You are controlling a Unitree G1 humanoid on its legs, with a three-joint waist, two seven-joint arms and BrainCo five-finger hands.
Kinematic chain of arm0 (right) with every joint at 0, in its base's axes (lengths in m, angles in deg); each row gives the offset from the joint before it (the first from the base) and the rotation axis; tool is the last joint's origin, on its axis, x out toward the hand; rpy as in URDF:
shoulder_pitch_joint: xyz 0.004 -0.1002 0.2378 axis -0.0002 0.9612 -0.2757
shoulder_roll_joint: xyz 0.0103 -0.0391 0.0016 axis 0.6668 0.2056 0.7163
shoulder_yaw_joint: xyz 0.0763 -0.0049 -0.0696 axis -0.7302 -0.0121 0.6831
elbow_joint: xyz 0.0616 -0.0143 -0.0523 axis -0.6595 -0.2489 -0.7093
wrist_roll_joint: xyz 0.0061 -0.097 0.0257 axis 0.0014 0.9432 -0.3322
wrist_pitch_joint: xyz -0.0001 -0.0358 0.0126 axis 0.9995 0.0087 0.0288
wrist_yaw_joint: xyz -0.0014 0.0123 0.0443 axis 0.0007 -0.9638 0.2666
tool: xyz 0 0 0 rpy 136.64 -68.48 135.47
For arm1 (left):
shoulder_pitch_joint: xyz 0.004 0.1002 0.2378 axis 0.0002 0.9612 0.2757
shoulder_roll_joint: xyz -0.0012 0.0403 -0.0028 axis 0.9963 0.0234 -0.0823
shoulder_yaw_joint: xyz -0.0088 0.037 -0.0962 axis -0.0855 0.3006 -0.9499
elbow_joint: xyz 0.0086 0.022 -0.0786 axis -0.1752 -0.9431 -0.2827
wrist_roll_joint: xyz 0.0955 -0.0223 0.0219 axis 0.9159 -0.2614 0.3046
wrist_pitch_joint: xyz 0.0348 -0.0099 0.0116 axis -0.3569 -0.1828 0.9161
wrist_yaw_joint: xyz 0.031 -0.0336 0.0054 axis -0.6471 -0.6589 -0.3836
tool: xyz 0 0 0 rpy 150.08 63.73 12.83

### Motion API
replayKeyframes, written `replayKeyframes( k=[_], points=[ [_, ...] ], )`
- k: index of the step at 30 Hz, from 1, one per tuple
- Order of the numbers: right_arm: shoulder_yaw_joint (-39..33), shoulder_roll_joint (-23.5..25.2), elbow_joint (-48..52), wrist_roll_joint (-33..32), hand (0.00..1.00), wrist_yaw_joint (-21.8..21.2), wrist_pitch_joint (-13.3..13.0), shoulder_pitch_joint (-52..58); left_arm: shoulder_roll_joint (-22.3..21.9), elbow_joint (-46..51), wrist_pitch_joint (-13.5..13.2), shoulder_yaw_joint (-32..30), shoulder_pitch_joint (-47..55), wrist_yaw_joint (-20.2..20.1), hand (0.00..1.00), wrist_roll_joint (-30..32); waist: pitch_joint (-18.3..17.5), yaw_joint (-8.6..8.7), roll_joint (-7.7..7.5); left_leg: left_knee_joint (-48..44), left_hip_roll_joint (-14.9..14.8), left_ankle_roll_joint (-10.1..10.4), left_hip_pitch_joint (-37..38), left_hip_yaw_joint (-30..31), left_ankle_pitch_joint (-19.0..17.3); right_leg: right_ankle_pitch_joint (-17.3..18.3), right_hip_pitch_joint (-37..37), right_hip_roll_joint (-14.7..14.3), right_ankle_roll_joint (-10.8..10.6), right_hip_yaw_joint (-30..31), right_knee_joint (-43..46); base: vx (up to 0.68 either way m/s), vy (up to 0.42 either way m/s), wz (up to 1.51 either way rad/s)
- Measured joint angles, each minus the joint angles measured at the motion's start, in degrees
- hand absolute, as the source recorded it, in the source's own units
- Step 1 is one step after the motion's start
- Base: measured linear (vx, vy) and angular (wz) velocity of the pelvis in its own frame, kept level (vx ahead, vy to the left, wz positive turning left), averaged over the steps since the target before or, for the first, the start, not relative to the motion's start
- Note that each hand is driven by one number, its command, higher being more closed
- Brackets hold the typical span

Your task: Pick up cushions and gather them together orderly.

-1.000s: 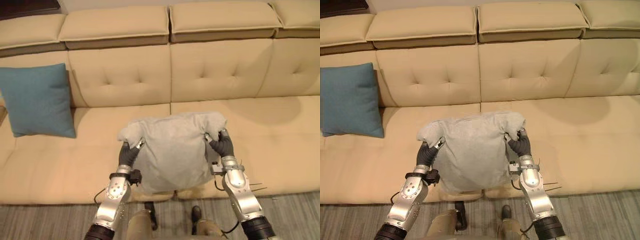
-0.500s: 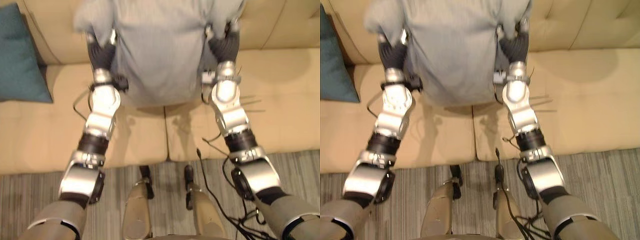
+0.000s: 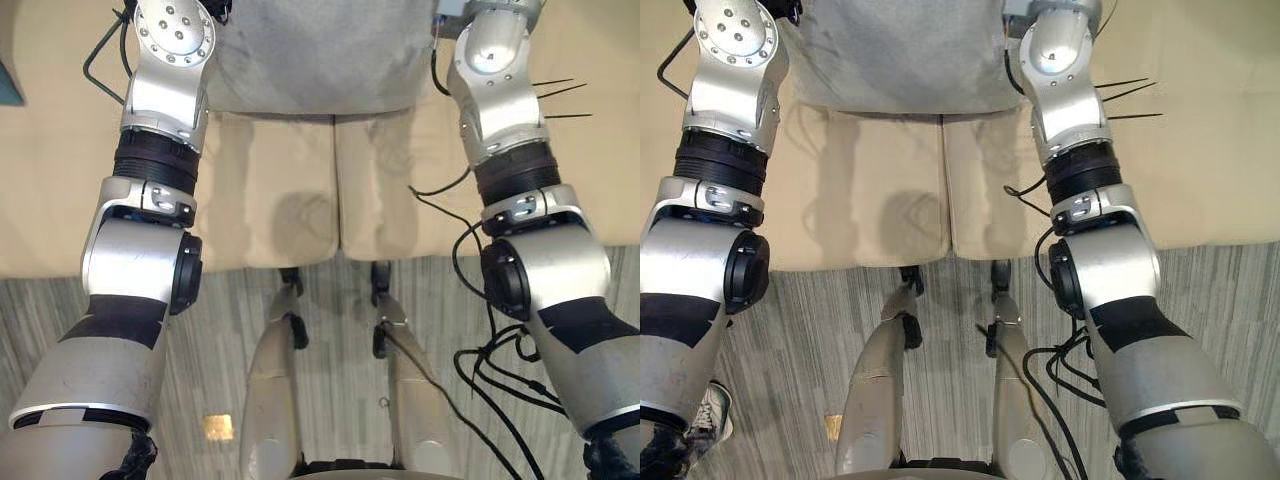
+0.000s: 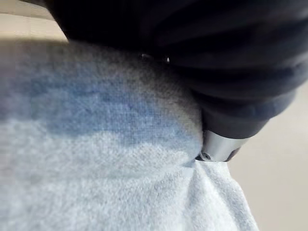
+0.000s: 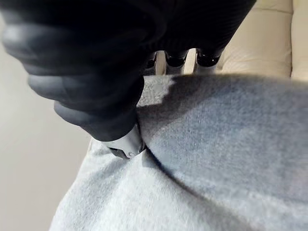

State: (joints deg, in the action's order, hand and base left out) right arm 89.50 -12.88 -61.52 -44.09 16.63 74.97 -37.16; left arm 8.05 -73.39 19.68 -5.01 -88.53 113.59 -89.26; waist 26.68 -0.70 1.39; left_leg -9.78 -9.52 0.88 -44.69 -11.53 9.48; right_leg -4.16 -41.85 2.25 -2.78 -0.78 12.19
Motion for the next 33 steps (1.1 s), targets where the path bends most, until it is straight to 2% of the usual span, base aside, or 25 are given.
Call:
replayKeyframes(
  k=[6,10,12,15,20,22,23,24,25,26,29,31,33],
  points=[
    [0.0,-3.6,0.4,-0.1,0.00,0.0,0.0,-1.8,2.1,0.1,-0.4,-0.9,-1.5,-1.0,0.00,-2.1,0.2,-0.11,-0.07,0.0,-0.3,0.2,-1.8,0.1,0.1,0.0,-2.7,0.2,0.0,-0.4,2.2,0.04,-0.011,0.01],
    [0.2,-8.2,7.3,-1.9,0.00,-1.7,-0.1,3.0,5.3,3.2,-0.6,-1.2,1.1,-2.2,0.00,-3.4,0.2,-0.09,-0.07,0.0,-0.4,0.2,-1.8,0.1,0.1,0.2,-3.5,0.4,0.1,-0.7,3.9,0.00,0.000,0.00],
    [0.2,-12.4,12.1,-5.3,0.00,-4.6,-0.5,8.7,8.0,8.1,-0.9,-2.2,5.9,-2.9,0.00,-4.6,0.2,-0.14,-0.07,-0.2,-0.2,0.3,-1.3,0.0,0.1,0.8,-3.5,0.7,0.0,-0.7,5.1,0.01,-0.012,0.07],
    [0.0,-15.6,16.1,-9.3,0.00,-7.7,-1.2,17.7,10.0,13.6,-0.9,-5.1,13.2,-3.8,0.00,-6.0,0.2,-0.23,-0.08,-0.2,0.3,0.3,0.8,-0.1,0.0,2.7,-2.4,1.3,0.0,-0.7,7.5,0.00,-0.034,0.14],
    [-0.5,-15.1,25.3,-14.5,0.00,-13.4,-1.5,37.3,10.2,24.3,-1.8,-11.5,33.9,-5.3,0.00,-7.8,0.2,-0.34,-0.18,-0.6,0.3,1.3,7.0,-0.2,-1.3,5.5,4.3,1.6,0.1,-1.2,7.8,-0.01,-0.065,0.06],
    [-2.5,-12.7,30.9,-16.0,0.00,-15.7,-2.1,49.0,6.2,28.2,-2.5,-14.0,46.9,-6.9,0.00,-7.8,0.1,-0.40,-0.21,-1.5,0.1,1.2,10.6,0.0,-2.4,6.4,8.4,1.5,0.0,-1.7,7.8,-0.01,-0.050,0.06],
    [-3.0,-11.6,32.0,-16.1,0.00,-16.2,-2.2,51.7,4.7,28.9,-2.7,-14.4,49.8,-7.7,0.00,-7.9,0.1,-0.36,-0.27,-1.7,0.1,1.2,11.4,0.0,-2.8,6.7,9.4,1.6,0.0,-1.9,7.8,0.00,-0.051,0.07],
    [-3.6,-9.2,33.6,-16.1,0.00,-17.1,-2.4,57.9,1.5,29.9,-2.8,-14.3,56.5,-9.3,0.00,-8.4,-0.6,-0.40,-0.59,-2.3,0.0,1.4,13.1,0.2,-3.8,7.3,11.5,1.6,0.1,-2.3,7.7,0.02,-0.041,0.08],
    [-3.6,-5.5,33.6,-15.8,0.00,-18.7,-2.5,65.3,-2.7,30.4,-2.8,-13.9,65.3,-12.0,0.00,-8.7,-3.3,-0.38,-1.28,-2.3,0.3,1.5,14.4,0.3,-4.6,8.2,12.9,1.6,0.1,-2.3,7.6,0.03,-0.034,0.07],
    [-3.7,-4.3,33.4,-15.8,0.00,-19.2,-2.5,67.9,-4.1,30.5,-2.8,-13.6,68.2,-12.9,0.00,-8.8,-4.2,-0.36,-1.53,-2.2,0.5,1.5,14.8,0.4,-4.7,8.4,13.4,1.6,0.1,-2.4,7.5,0.08,-0.022,0.11],
    [-3.8,2.5,28.8,-13.4,0.00,-22.9,-2.5,80.9,-10.4,29.5,-2.7,-11.5,84.1,-19.2,0.00,-8.7,-7.1,-0.48,-2.28,-1.3,0.6,1.9,20.4,1.0,-5.9,9.2,20.2,1.3,0.5,-2.6,4.4,0.10,-0.013,0.10],
    [-3.8,4.7,22.9,-11.2,0.00,-25.2,-2.3,85.7,-12.5,24.1,-2.5,-11.7,89.6,-22.5,0.00,-7.6,-10.8,-0.40,-2.20,0.7,0.9,1.9,23.2,0.7,-5.9,8.9,23.1,1.4,0.1,-2.5,1.8,0.10,0.002,-0.04],
    [-4.0,5.9,18.9,-11.0,0.00,-26.5,-2.1,88.0,-13.5,18.9,-2.1,-12.0,92.0,-24.0,0.00,-7.5,-12.4,-0.35,-2.24,2.2,1.2,2.1,26.4,0.4,-5.8,8.4,26.0,1.2,-0.4,-2.3,-0.2,0.08,-0.003,-0.14]
  ],
)
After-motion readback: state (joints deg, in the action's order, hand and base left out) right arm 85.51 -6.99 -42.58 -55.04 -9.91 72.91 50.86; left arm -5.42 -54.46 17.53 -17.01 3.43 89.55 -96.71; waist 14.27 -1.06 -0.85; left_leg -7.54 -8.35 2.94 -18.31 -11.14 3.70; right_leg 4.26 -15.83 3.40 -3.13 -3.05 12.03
